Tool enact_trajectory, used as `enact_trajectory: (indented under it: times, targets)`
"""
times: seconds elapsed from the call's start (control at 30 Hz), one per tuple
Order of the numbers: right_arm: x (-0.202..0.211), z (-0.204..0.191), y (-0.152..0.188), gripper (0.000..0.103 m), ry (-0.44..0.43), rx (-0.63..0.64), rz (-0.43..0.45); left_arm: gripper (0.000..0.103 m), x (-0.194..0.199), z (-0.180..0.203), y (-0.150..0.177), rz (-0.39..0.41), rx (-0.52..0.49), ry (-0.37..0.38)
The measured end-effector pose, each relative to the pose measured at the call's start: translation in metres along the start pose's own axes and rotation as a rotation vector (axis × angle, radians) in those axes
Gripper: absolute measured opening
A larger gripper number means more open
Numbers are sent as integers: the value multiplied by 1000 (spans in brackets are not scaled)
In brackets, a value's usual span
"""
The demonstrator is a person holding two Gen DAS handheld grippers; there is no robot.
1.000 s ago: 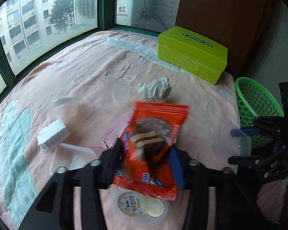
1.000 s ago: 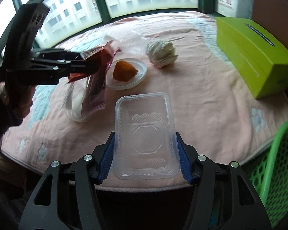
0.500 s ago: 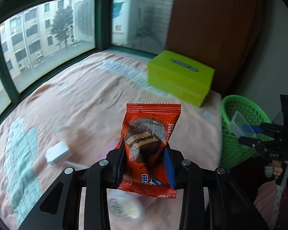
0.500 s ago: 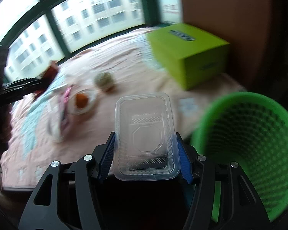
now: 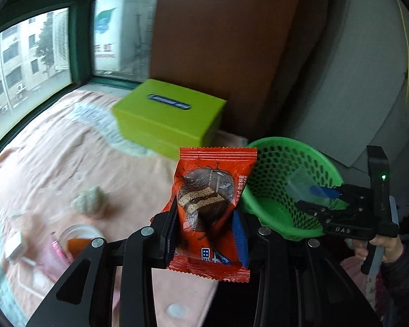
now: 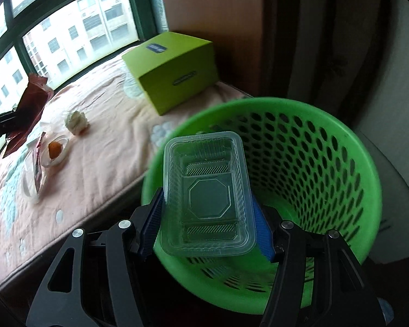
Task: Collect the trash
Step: 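Carry both items to the green wastebasket and open both tools to drop them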
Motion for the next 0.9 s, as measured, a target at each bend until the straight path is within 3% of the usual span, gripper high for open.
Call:
enact_trajectory:
  times: [0.1, 0.7, 0.9]
  targets:
    - [2, 7, 3, 69, 1, -12, 6, 34, -9, 19, -6, -7, -8, 29]
    - [51, 32, 22, 75, 7, -8, 114, 34, -65, 113, -26, -95, -84, 110]
    - [60, 47, 31, 77, 0, -25, 132, 50, -88, 136, -25, -133, -94, 126]
Point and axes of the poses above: each gripper's, at about its wrist camera, not at the fingertips, and x roughly against the way its jaws point, z to its right, y to its underside, the point moved 2 cm from there along -x, roughly the way its jaws point, and after that the axes turned 9 degrees about -y, right-handed, at the moved point
